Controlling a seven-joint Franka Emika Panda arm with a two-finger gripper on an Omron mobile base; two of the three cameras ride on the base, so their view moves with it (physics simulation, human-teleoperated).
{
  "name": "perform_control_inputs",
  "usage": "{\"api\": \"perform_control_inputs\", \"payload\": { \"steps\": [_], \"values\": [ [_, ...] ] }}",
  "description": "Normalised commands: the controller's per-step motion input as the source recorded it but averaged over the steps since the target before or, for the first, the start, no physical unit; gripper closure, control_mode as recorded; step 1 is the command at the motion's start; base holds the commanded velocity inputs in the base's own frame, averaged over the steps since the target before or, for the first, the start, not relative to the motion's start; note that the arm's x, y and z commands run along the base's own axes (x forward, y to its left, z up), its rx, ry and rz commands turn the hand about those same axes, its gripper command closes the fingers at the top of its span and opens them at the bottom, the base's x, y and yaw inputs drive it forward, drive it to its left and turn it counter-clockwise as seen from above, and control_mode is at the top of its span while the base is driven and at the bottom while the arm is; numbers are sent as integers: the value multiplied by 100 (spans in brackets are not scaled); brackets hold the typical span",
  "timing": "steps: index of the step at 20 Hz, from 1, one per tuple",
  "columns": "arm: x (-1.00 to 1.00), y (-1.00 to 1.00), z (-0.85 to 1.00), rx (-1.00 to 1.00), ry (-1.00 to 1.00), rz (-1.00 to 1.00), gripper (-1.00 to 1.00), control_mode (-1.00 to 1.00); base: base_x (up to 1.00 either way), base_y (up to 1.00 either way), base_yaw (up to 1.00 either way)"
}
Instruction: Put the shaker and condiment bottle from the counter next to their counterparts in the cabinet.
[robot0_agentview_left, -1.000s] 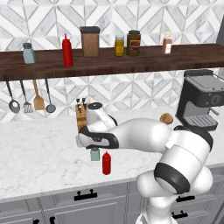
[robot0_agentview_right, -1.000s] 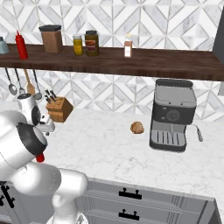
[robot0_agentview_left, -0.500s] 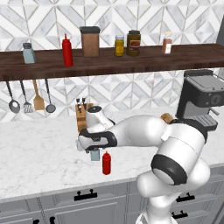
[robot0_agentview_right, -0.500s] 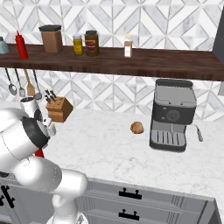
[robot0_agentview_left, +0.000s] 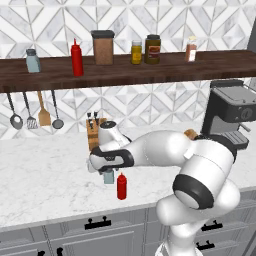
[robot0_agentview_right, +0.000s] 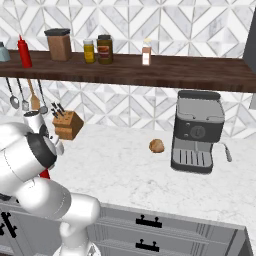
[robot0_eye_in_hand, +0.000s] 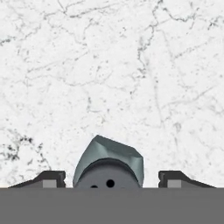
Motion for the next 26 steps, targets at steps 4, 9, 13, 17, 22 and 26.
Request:
{"api": "perform_control_inputs", "payload": {
  "steps": [4, 9, 13, 17, 22, 26],
  "values": [
    [0, 0, 0, 0, 0, 0, 100, -100, 0, 0, 0],
    [0, 0, 0, 0, 0, 0, 100, -100, 0, 0, 0],
    [1, 0, 40, 4, 0, 0, 100, -100, 0, 0, 0],
    [0, 0, 86, 19, 0, 0, 100, -100, 0, 0, 0],
    [0, 0, 96, 17, 0, 0, 100, -100, 0, 0, 0],
    [0, 0, 34, 5, -2, 0, 100, -100, 0, 0, 0]
  ]
}}
